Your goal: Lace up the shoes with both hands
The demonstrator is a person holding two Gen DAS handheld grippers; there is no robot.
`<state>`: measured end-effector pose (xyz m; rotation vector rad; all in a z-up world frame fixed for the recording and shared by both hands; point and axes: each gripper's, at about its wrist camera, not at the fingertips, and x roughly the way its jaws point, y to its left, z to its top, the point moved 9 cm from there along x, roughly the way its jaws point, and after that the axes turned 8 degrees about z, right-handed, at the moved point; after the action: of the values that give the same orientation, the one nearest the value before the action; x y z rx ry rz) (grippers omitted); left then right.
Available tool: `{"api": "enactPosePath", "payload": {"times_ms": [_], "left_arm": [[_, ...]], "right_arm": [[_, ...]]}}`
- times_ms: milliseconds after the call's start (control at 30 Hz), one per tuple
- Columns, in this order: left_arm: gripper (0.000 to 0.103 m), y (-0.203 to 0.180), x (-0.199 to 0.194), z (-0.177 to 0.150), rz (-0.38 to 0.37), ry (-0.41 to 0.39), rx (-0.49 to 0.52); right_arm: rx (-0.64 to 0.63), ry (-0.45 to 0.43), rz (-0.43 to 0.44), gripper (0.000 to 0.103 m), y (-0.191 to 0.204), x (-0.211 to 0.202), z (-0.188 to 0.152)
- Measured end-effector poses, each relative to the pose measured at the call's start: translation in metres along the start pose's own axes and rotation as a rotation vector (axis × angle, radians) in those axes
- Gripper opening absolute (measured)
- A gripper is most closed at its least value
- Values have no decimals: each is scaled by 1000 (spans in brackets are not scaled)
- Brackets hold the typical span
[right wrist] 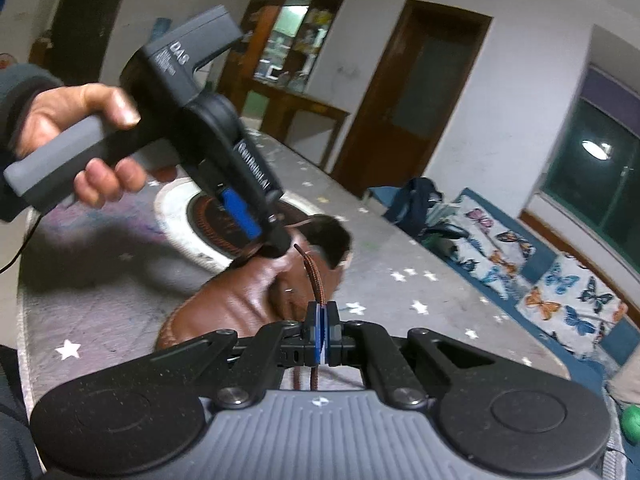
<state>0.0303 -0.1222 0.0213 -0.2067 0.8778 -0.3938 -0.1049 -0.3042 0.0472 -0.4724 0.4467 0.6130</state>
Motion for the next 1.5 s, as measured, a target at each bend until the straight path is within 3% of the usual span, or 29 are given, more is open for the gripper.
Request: {"api": "enactPosePath", "payload": {"times_ms": [367,667,1067,1500], "left_arm": [[37,26,3,2,-317,11,-43],[38,38,3,3,-462,6,-43],[38,41,4,3,-514,4,-38],[40,35,-7,1,-459,-26,26]], "right_arm": [[23,26,103,1,17,28,-1],[52,41,159,1,15,40,3],[9,55,220,1,19,51,5],[-29,57,221,1,25,76,18]]}}
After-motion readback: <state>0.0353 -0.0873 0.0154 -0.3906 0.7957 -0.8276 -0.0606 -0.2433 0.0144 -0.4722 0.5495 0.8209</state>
